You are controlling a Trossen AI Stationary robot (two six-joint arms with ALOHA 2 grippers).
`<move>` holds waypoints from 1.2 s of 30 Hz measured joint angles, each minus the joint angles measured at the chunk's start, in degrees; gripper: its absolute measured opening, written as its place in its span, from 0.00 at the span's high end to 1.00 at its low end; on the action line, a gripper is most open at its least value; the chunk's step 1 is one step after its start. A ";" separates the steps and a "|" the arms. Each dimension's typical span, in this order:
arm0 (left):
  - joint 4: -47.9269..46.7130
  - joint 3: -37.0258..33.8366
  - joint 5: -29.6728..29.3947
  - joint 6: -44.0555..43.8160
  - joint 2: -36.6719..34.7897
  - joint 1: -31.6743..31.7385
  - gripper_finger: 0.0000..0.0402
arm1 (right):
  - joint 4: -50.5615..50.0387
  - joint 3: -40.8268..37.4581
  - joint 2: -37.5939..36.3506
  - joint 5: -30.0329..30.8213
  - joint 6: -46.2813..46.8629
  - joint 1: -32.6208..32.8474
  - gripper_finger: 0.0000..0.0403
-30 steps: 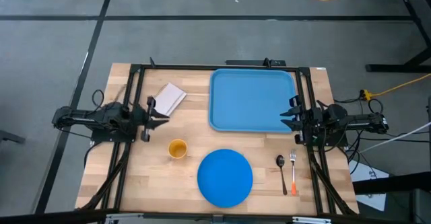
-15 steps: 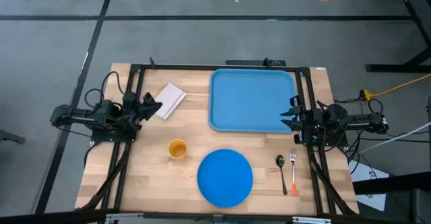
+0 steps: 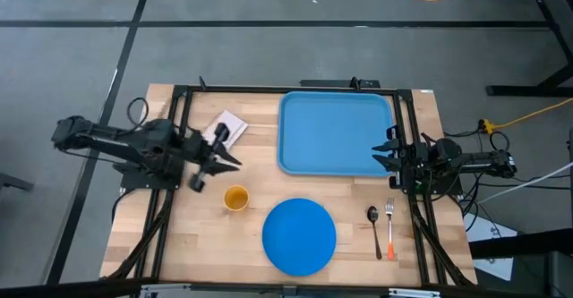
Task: Pick and place plate/cup/fork/spoon on tray
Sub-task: Put the yellow cup on the blue tray
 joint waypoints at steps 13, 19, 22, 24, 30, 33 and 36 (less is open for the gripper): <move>-13.09 15.58 -7.30 -10.02 17.45 -4.84 0.86 | -2.73 0.00 0.00 -0.02 8.74 0.00 0.75; -36.39 22.49 -9.02 -18.93 20.36 -7.19 0.86 | -3.85 0.00 0.00 -0.04 8.72 0.00 0.75; -44.29 24.21 -12.58 -24.82 21.40 -7.93 0.86 | -4.76 0.00 0.00 -0.04 8.70 0.00 0.75; -45.79 24.39 -14.48 -29.11 21.68 -7.81 0.86 | -4.98 0.00 0.00 -0.02 8.66 0.00 0.75; -54.91 24.39 -17.58 -38.76 21.61 -7.83 0.86 | -5.25 0.00 0.00 -0.02 8.63 0.00 0.75; -61.86 24.39 -17.78 -41.22 21.61 -7.81 0.86 | -5.31 0.00 0.00 -0.02 8.59 0.00 0.75; -66.20 24.39 -17.74 -42.44 21.61 -7.86 0.86 | -5.31 0.00 0.00 -0.02 8.57 0.00 0.75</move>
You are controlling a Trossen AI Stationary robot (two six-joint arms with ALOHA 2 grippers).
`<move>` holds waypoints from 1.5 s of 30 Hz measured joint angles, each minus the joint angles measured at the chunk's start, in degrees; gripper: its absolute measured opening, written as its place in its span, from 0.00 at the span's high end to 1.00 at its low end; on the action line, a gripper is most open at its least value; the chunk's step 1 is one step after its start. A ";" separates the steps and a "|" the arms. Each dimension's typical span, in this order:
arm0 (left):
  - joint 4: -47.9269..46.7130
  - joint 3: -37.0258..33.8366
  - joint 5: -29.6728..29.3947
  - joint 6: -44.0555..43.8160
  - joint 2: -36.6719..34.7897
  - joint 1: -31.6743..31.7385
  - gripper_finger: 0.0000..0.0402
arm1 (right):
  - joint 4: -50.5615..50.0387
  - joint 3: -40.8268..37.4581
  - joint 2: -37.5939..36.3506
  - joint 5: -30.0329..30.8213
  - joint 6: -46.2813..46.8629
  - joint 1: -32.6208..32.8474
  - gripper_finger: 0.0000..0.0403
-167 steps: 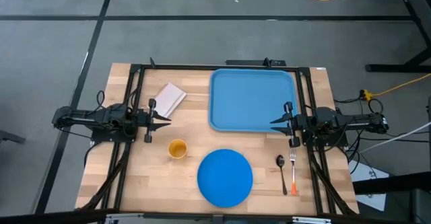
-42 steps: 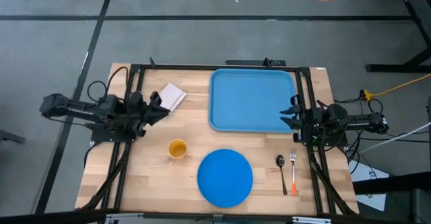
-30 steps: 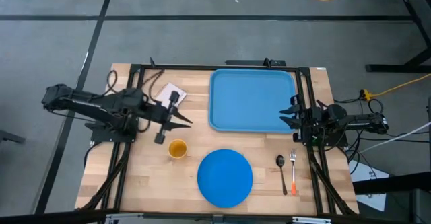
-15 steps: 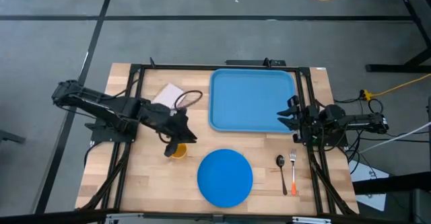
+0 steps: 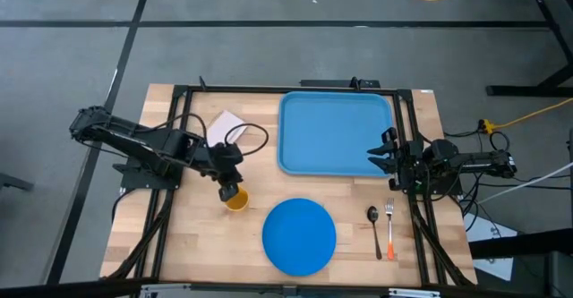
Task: Pick and place plate/cup/fork/spoon on tray
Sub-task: Put the yellow cup on the blue tray
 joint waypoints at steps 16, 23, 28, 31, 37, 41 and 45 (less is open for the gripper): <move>-0.81 0.00 -0.07 -0.04 0.00 -0.24 0.86 | -0.42 0.00 0.00 0.00 0.00 0.00 0.75; -0.30 0.00 -7.06 3.29 0.00 -0.22 0.86 | -0.39 0.00 0.00 0.00 0.00 0.00 0.75; 1.30 0.00 -6.86 13.52 0.00 -0.24 0.86 | -0.39 0.00 0.00 0.02 0.00 0.00 0.75; 2.35 0.00 -6.93 16.36 0.00 -0.24 0.86 | -0.39 0.00 0.00 0.02 0.00 0.00 0.75; 4.08 0.00 -7.09 16.22 -0.02 -0.24 0.86 | -0.38 0.00 0.00 0.02 -0.02 0.00 0.75; 6.37 0.00 -7.13 16.25 -0.02 -0.22 0.86 | -0.37 0.00 0.00 0.02 -0.02 0.00 0.75; 7.53 0.00 -7.29 16.49 -0.02 -0.23 0.86 | -0.37 0.00 0.00 0.02 -0.02 0.00 0.75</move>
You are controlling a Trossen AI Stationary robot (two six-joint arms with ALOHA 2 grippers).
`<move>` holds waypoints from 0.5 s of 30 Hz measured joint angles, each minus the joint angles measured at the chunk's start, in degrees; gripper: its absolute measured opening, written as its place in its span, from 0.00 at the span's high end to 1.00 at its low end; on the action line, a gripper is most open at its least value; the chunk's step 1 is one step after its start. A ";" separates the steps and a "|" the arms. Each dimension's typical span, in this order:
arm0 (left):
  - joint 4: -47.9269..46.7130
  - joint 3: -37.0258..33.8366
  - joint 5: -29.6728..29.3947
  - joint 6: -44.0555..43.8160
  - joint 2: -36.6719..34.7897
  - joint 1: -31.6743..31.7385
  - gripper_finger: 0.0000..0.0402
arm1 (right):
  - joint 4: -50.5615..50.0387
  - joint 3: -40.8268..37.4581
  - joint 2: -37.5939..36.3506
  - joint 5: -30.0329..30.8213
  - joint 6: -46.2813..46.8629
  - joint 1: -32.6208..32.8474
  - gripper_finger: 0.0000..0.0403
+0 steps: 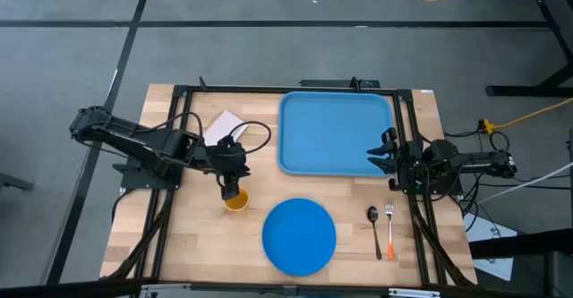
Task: Pick and place plate/cup/fork/spoon on tray
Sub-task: Put the yellow cup on the blue tray
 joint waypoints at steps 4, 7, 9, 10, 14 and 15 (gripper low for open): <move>0.51 0.00 0.03 0.02 0.00 0.00 0.86 | 0.00 0.00 0.00 0.00 0.00 0.00 0.75; 0.50 0.00 -0.22 0.00 0.00 0.00 0.86 | 0.00 0.00 0.00 0.00 0.00 0.00 0.75; 0.50 0.00 -0.23 0.02 0.00 0.00 0.86 | 0.00 0.00 0.00 0.00 0.00 0.00 0.75; 0.50 0.00 -0.24 0.02 0.00 0.00 0.86 | 0.00 0.00 0.00 0.00 0.00 0.00 0.75; 1.74 0.00 0.46 -0.37 0.00 0.00 0.86 | -0.01 0.00 0.00 0.00 0.00 0.00 0.75; 2.26 0.00 0.52 -0.40 0.00 0.00 0.86 | -0.01 0.00 0.00 0.00 0.00 0.00 0.75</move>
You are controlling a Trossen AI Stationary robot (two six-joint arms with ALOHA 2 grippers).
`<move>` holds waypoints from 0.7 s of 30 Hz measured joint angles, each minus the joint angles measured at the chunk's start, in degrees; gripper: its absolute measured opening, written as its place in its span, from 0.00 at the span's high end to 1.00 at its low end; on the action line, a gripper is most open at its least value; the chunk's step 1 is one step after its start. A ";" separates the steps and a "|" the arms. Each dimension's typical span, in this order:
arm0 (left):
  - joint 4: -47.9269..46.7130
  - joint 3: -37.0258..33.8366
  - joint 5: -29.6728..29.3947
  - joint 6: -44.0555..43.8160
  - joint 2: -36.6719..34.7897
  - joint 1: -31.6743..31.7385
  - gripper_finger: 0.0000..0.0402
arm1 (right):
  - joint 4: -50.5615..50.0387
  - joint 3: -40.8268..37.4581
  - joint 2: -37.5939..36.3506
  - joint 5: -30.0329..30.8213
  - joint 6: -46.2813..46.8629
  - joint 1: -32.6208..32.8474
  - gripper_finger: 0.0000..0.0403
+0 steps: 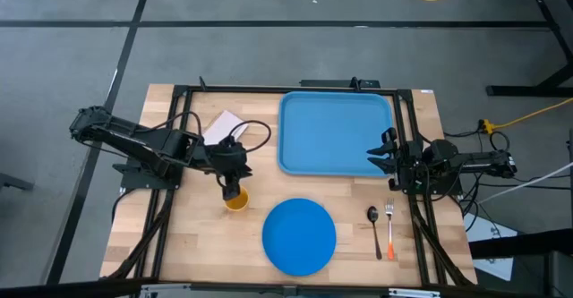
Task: Pick and place plate/cup/fork/spoon on tray
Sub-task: Put the yellow cup on the blue tray
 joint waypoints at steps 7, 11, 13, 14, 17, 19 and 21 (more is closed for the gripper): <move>3.59 0.00 0.86 0.27 0.00 0.00 0.86 | 0.01 0.00 0.00 0.00 0.00 0.00 0.75; 3.71 0.00 -0.24 0.27 0.00 0.00 0.86 | 0.01 0.00 0.00 0.00 0.00 0.00 0.75; 3.69 0.00 -0.34 0.27 0.00 0.01 0.86 | 0.01 0.00 0.00 0.00 0.00 0.00 0.75; 3.68 0.00 -0.45 0.27 0.00 0.01 0.86 | -0.01 0.00 0.00 0.00 0.00 0.00 0.75; 2.92 0.00 -1.63 0.28 0.00 0.00 0.86 | -0.14 0.00 0.00 0.01 0.00 0.00 0.75; 2.28 0.00 -3.14 0.45 0.00 0.00 0.84 | -0.52 0.00 0.00 0.00 0.00 0.00 0.75; 2.35 0.00 -3.36 0.43 0.00 0.00 0.83 | -0.65 0.00 -0.02 0.00 0.00 0.00 0.75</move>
